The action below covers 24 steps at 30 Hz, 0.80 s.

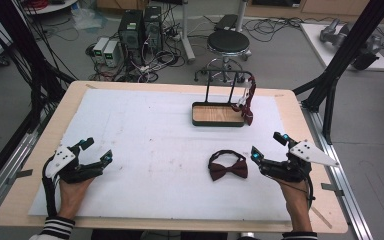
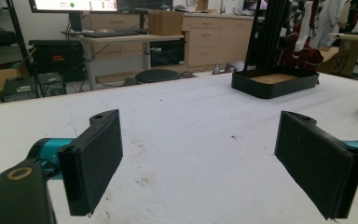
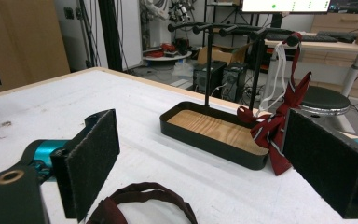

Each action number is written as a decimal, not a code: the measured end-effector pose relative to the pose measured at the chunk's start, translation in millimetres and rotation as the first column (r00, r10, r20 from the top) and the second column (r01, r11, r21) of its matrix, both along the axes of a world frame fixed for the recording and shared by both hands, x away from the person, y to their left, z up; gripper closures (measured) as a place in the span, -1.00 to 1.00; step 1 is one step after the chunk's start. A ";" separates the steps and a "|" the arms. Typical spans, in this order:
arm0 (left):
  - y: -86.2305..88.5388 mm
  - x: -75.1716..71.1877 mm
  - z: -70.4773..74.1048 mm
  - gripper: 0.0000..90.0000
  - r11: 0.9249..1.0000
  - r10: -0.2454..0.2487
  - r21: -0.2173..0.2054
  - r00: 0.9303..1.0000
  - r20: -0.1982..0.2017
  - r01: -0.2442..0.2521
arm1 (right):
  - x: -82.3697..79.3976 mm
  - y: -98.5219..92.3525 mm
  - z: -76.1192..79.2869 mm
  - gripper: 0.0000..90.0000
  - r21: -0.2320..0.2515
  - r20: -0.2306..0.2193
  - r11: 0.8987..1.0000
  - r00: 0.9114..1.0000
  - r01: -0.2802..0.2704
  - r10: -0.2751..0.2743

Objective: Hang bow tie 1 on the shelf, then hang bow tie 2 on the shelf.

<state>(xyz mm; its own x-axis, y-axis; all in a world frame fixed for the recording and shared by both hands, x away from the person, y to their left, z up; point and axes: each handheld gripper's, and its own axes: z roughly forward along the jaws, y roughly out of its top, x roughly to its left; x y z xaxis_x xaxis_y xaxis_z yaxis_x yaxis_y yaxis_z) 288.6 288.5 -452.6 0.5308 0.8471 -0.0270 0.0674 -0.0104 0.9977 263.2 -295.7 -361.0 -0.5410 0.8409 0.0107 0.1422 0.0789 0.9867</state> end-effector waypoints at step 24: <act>-0.6 0.0 0.0 -0.66 1.000 0.003 -0.001 1.000 0.000 -0.003 | 4.9 3.0 -1.8 -0.76 -0.036 -0.097 0.997 0.994 -0.062 0.058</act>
<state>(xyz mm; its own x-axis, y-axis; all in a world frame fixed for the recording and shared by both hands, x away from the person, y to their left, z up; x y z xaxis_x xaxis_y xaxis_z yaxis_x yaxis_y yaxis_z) 288.6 287.9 -452.6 0.5281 0.8487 -0.0277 0.0677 -0.0096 0.9977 268.1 -292.7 -362.8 -0.5885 0.8079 0.0326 0.2295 0.1283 0.9648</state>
